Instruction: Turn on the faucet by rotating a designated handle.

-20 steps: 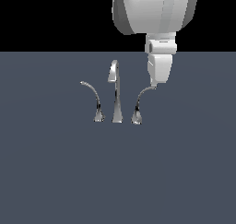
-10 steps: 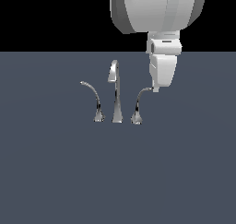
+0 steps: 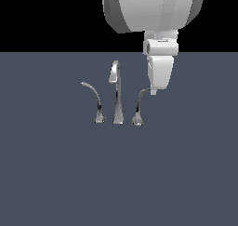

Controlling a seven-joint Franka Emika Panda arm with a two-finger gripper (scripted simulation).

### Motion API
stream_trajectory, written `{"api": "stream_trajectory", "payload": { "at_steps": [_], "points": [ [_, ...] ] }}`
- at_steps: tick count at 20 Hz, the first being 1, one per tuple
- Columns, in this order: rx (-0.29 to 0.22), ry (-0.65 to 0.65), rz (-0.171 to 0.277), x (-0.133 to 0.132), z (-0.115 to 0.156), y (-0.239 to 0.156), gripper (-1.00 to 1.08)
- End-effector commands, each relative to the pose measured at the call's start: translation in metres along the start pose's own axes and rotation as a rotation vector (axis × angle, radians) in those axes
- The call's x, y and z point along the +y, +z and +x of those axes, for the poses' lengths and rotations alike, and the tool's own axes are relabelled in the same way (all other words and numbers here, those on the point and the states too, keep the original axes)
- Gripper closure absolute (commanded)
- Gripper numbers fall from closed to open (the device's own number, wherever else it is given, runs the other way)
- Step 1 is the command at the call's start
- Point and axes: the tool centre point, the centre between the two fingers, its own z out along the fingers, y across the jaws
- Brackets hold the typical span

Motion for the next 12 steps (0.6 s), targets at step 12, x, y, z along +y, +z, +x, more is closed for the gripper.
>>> {"api": "stream_trajectory", "payload": {
  "at_steps": [12],
  "points": [
    [-0.003,-0.018,-0.005,0.000,-0.060,-0.001,1.08]
  ]
}}
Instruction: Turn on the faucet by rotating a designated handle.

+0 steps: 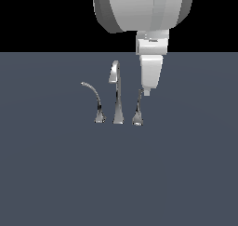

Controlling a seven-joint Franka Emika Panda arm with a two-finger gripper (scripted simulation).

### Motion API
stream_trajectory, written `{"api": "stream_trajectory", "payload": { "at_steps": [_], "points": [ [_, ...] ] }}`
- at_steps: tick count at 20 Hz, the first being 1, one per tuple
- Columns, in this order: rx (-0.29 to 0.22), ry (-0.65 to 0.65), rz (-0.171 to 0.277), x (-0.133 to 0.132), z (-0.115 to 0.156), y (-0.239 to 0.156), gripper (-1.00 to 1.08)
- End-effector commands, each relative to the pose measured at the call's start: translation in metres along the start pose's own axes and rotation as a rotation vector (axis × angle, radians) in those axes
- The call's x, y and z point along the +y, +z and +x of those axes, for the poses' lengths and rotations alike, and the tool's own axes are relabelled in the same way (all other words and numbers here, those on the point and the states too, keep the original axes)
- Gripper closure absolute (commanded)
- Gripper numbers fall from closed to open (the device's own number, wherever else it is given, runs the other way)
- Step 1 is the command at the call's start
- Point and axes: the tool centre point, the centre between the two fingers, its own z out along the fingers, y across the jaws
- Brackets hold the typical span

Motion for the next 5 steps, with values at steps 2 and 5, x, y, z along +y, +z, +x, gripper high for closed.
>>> {"api": "stream_trajectory", "payload": {
  "at_steps": [2,5],
  "points": [
    [-0.010,-0.059,0.002,-0.003,-0.053,-0.001,1.08],
    [-0.011,-0.065,0.001,-0.005,-0.066,-0.001,1.08]
  ]
}}
